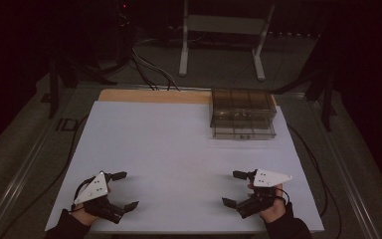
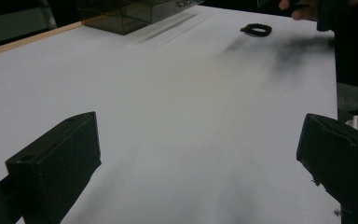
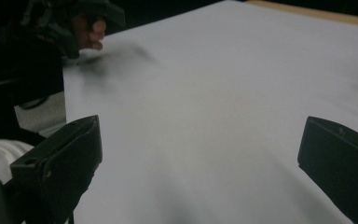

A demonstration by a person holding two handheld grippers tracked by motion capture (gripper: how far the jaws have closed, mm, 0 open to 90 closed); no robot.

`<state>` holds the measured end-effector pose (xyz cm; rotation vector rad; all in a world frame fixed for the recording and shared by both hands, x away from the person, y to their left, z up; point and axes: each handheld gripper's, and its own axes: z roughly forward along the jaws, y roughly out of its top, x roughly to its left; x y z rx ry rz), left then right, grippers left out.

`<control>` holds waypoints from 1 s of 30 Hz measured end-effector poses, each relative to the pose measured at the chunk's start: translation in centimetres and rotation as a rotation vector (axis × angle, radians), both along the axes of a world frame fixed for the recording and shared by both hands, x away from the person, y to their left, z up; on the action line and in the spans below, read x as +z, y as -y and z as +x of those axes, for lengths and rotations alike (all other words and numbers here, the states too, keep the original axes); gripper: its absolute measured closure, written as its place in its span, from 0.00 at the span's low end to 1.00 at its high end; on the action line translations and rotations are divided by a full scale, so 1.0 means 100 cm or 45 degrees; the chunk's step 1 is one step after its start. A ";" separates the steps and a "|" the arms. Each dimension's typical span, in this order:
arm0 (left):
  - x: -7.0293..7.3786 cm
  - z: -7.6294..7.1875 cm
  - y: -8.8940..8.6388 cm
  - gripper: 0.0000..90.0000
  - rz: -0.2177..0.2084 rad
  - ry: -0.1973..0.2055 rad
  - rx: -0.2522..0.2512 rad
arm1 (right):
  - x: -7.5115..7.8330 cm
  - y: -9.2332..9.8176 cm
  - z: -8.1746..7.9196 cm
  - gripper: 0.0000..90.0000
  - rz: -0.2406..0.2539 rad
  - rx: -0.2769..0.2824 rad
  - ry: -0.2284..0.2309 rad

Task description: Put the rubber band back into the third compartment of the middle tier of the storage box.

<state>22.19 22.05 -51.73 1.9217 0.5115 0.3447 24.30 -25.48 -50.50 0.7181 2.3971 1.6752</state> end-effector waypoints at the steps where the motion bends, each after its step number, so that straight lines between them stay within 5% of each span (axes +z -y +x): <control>1: 0.000 0.000 0.000 0.00 0.002 0.000 -0.001 | 0.002 0.000 0.000 0.00 0.006 -0.001 0.006; 15: 0.000 0.000 -0.001 0.00 -0.010 -0.001 0.001 | 0.017 0.007 0.007 0.00 0.047 -0.061 0.025; 30: 0.001 0.000 -0.001 0.00 -0.013 0.002 -0.003 | 0.023 0.034 0.017 0.00 0.047 -0.249 0.041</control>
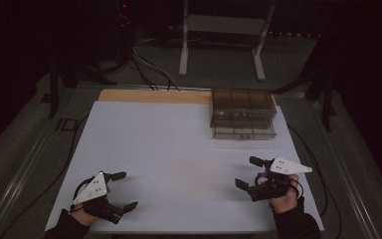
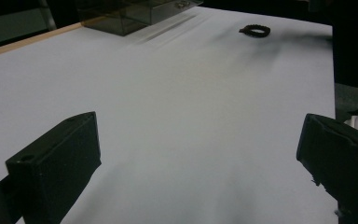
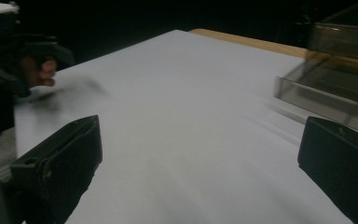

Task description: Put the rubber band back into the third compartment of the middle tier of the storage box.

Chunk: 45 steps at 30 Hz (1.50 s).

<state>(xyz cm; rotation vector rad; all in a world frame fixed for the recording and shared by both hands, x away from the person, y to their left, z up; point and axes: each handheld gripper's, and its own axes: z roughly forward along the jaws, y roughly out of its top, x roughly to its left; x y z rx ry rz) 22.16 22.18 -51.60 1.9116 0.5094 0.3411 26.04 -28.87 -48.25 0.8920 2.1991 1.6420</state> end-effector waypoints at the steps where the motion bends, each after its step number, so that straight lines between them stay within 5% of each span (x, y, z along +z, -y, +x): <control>1: 0.000 0.000 0.000 0.00 -0.003 -0.001 0.002 | -0.001 0.002 0.001 0.00 -0.004 -0.017 -0.005; 20: 0.001 0.000 -0.001 0.00 -0.011 0.002 0.001 | -0.014 0.039 0.015 0.00 -0.065 -0.267 -0.113; 30: 0.000 0.000 -0.001 0.00 -0.015 -0.002 0.002 | -0.021 0.056 0.016 0.00 -0.108 -0.334 -0.138; 38: 0.001 0.000 -0.001 0.00 -0.015 0.001 0.001 | -0.029 0.064 0.019 0.00 -0.146 -0.361 -0.270; 45: 0.001 0.000 -0.001 0.00 -0.014 -0.001 0.000 | -0.034 0.065 0.018 0.11 -0.202 -0.450 -0.294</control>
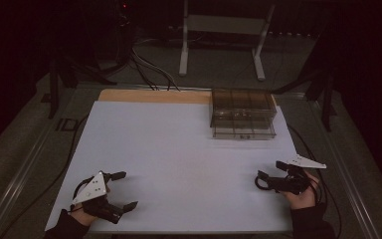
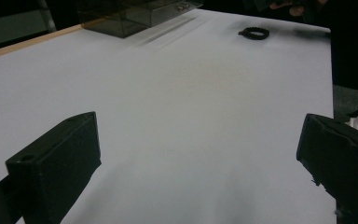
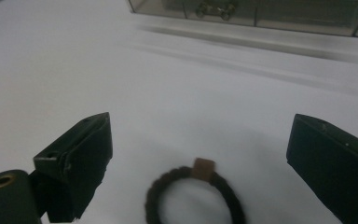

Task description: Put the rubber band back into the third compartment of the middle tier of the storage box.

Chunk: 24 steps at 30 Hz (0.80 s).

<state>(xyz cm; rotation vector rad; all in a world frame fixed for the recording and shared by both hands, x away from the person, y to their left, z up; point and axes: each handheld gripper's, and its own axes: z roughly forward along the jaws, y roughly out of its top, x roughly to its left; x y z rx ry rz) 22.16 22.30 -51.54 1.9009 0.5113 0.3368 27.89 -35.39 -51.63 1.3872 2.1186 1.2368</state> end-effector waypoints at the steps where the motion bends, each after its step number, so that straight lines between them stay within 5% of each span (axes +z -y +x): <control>1: 0.000 0.000 0.000 0.00 -0.003 0.000 0.002 | -0.001 0.000 0.000 0.14 -0.014 -0.006 -0.008; 10: 0.000 -0.001 0.000 0.00 0.004 0.003 -0.003 | -0.010 0.000 -0.004 0.50 -0.166 -0.029 -0.074; 24: 0.001 -0.001 0.000 0.00 0.006 0.005 -0.001 | -0.016 -0.007 -0.001 0.80 -0.333 -0.048 -0.114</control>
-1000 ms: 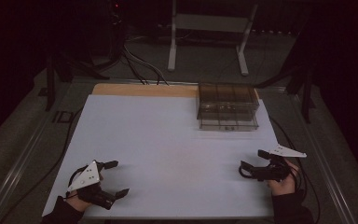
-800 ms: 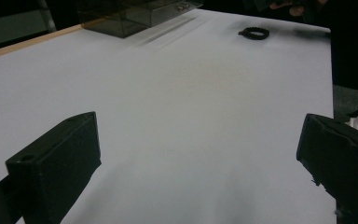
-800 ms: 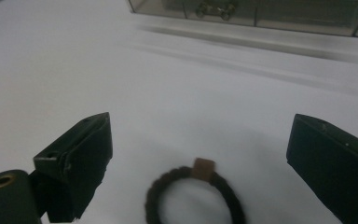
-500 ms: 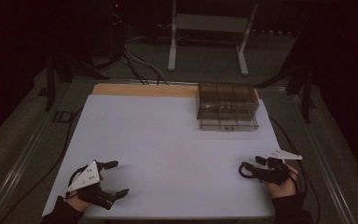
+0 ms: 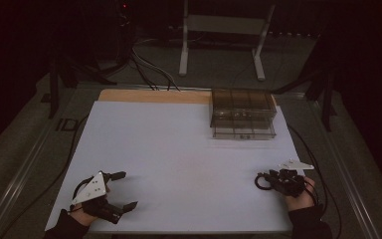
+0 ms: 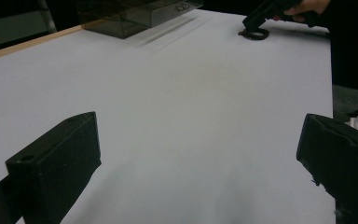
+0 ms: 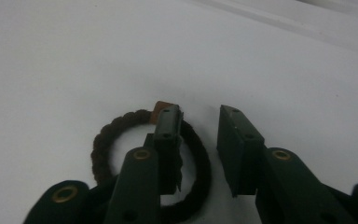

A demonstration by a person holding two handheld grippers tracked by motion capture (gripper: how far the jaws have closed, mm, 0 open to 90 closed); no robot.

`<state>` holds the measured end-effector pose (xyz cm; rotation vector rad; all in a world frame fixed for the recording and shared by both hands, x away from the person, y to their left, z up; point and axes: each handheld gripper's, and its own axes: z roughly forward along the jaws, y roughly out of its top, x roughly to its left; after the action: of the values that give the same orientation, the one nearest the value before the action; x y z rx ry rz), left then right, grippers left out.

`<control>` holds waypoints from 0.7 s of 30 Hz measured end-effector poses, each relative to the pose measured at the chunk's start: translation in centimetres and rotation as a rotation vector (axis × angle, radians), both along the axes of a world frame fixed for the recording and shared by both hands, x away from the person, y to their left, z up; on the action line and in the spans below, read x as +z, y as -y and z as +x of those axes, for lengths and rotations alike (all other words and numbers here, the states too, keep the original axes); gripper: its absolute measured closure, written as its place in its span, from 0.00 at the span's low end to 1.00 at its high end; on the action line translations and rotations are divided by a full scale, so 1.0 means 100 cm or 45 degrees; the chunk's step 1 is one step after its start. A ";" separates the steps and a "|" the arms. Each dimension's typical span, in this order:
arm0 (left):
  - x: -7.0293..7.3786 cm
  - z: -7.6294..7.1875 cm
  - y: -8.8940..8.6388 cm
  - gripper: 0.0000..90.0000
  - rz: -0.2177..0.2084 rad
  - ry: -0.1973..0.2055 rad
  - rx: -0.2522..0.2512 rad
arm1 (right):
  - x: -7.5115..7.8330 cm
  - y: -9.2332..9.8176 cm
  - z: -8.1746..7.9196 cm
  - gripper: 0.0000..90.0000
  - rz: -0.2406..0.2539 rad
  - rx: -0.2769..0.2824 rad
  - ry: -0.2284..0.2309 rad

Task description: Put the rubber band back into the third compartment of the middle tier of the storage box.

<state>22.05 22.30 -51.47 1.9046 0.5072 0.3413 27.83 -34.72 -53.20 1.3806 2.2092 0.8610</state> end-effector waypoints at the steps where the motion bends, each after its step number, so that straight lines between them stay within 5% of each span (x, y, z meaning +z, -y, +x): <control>1: 0.000 0.000 0.000 0.00 0.001 0.000 -0.001 | 0.000 0.000 0.000 0.82 -0.010 0.008 -0.008; 6: 0.000 0.000 0.000 0.00 0.001 0.001 -0.001 | 0.000 -0.003 0.000 0.93 -0.039 0.025 -0.012; 21: -0.001 0.000 0.001 0.00 -0.003 -0.005 0.001 | 0.011 -0.007 -0.003 0.96 -0.004 0.046 0.013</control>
<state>22.10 22.25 -51.52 1.9032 0.5112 0.3377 27.56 -34.04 -52.14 1.3356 2.2328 0.8746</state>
